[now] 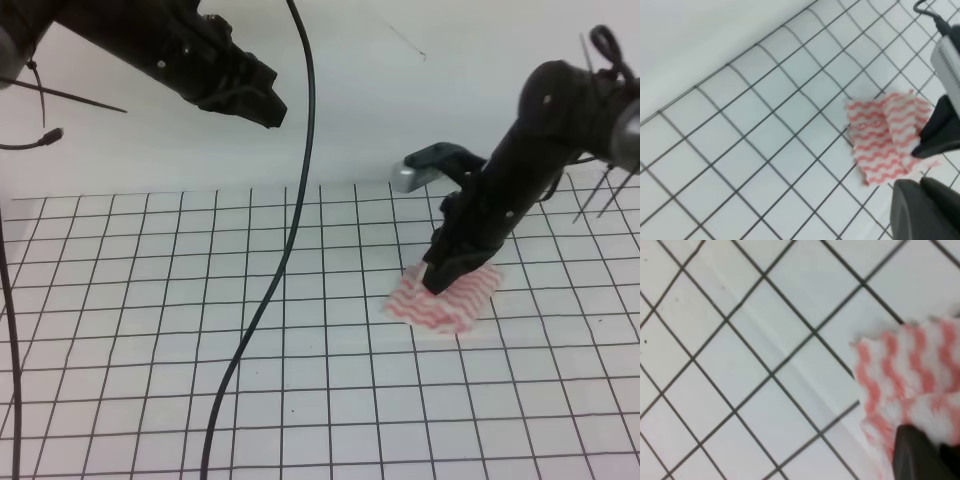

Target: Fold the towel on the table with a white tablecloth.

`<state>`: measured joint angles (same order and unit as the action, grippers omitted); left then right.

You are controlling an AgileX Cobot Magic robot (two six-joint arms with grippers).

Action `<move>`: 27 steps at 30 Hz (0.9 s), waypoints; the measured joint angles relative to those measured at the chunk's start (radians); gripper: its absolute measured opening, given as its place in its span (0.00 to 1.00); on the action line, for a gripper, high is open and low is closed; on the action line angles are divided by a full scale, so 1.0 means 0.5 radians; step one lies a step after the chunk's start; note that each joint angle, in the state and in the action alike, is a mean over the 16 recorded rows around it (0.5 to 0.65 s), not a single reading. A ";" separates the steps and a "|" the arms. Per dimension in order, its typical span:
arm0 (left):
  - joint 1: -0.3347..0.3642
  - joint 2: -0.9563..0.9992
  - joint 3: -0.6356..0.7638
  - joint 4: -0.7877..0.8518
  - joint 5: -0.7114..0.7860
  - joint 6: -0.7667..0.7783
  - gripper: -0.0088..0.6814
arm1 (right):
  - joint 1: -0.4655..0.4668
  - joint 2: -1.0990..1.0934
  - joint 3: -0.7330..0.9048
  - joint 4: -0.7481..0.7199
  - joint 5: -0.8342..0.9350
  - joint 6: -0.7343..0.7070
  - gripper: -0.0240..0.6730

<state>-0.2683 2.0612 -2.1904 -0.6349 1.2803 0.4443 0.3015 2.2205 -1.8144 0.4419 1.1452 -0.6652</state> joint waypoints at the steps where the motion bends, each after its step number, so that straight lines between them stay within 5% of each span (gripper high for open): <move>1: 0.003 -0.004 0.000 -0.001 0.000 -0.002 0.01 | 0.011 0.017 -0.022 -0.002 0.001 0.001 0.04; 10: 0.009 -0.011 0.000 -0.021 -0.006 -0.015 0.01 | 0.059 0.123 -0.115 -0.004 -0.023 0.011 0.07; 23: 0.009 -0.011 0.000 -0.038 -0.006 -0.011 0.01 | 0.053 0.078 -0.129 0.148 -0.050 -0.040 0.39; 27: 0.009 -0.011 0.000 -0.038 0.000 -0.010 0.01 | 0.042 0.028 -0.134 0.145 -0.015 -0.054 0.41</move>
<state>-0.2638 2.0559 -2.1904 -0.6538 1.2803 0.4391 0.3226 2.2345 -1.8813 0.5143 1.1379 -0.6922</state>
